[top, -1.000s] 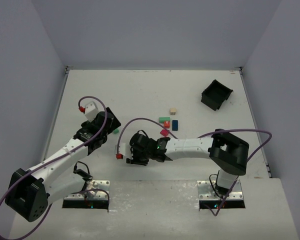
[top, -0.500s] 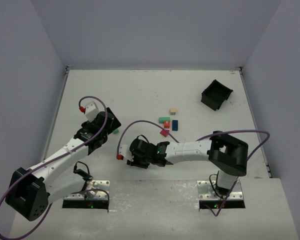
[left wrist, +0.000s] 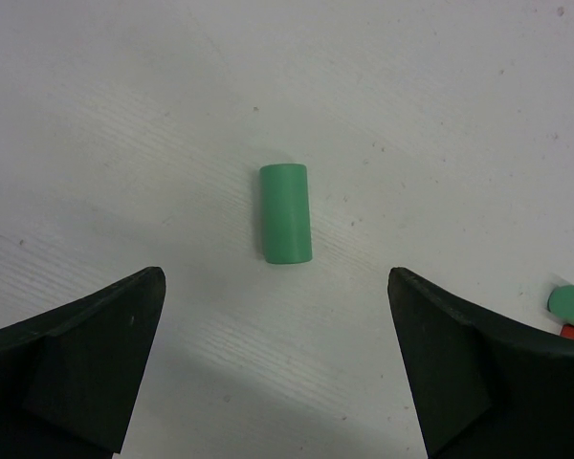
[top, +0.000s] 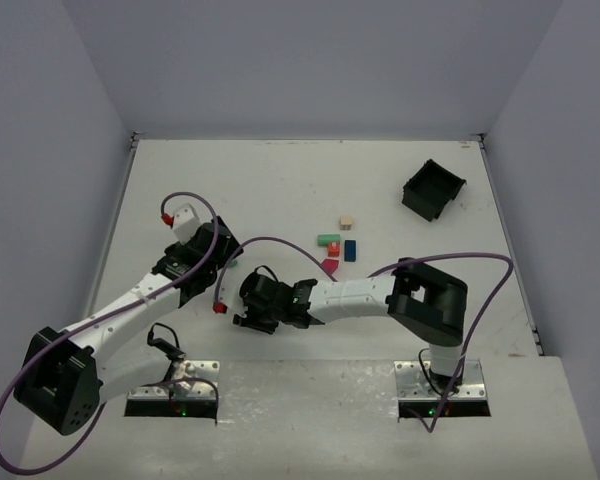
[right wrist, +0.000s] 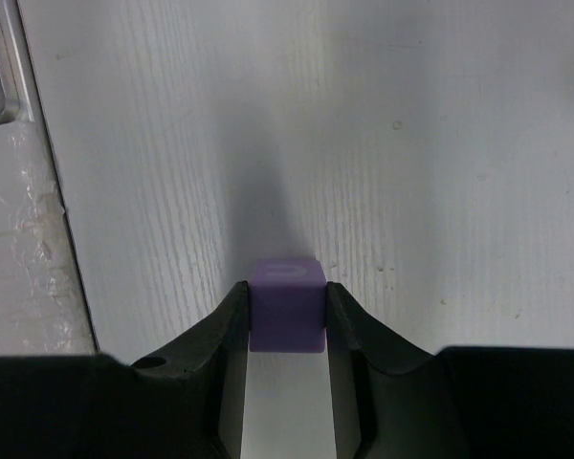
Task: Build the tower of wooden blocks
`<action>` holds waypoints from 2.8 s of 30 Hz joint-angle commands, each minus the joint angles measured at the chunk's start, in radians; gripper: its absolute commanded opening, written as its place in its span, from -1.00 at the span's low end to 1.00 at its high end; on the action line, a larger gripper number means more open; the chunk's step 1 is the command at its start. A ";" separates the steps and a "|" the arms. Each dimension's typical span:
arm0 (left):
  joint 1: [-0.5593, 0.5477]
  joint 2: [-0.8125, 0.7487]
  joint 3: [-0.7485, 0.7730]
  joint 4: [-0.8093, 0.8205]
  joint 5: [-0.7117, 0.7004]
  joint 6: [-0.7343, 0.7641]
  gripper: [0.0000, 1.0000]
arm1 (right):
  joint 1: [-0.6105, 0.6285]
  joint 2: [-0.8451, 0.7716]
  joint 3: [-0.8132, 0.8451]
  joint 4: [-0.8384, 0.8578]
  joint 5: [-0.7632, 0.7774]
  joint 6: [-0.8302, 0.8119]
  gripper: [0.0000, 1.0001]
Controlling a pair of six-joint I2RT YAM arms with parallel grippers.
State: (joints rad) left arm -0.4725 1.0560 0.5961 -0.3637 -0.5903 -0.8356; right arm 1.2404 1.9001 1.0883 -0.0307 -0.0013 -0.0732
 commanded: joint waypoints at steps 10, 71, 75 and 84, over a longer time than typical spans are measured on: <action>-0.008 0.010 0.028 0.028 -0.002 0.001 1.00 | 0.005 -0.010 0.058 -0.014 0.005 0.010 0.30; -0.009 0.058 0.028 0.091 0.067 0.053 1.00 | -0.414 -0.550 -0.557 -0.057 0.060 0.376 -0.36; -0.009 0.064 0.030 0.095 0.072 0.057 1.00 | -0.372 -0.542 -0.553 -0.030 0.021 0.338 -0.66; -0.009 0.061 0.027 0.097 0.084 0.059 1.00 | -0.151 -0.489 -0.470 0.017 0.041 0.259 -0.76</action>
State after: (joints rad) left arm -0.4725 1.1198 0.5964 -0.3088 -0.5125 -0.7891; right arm 1.0208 1.3811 0.5501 -0.0834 0.0516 0.2385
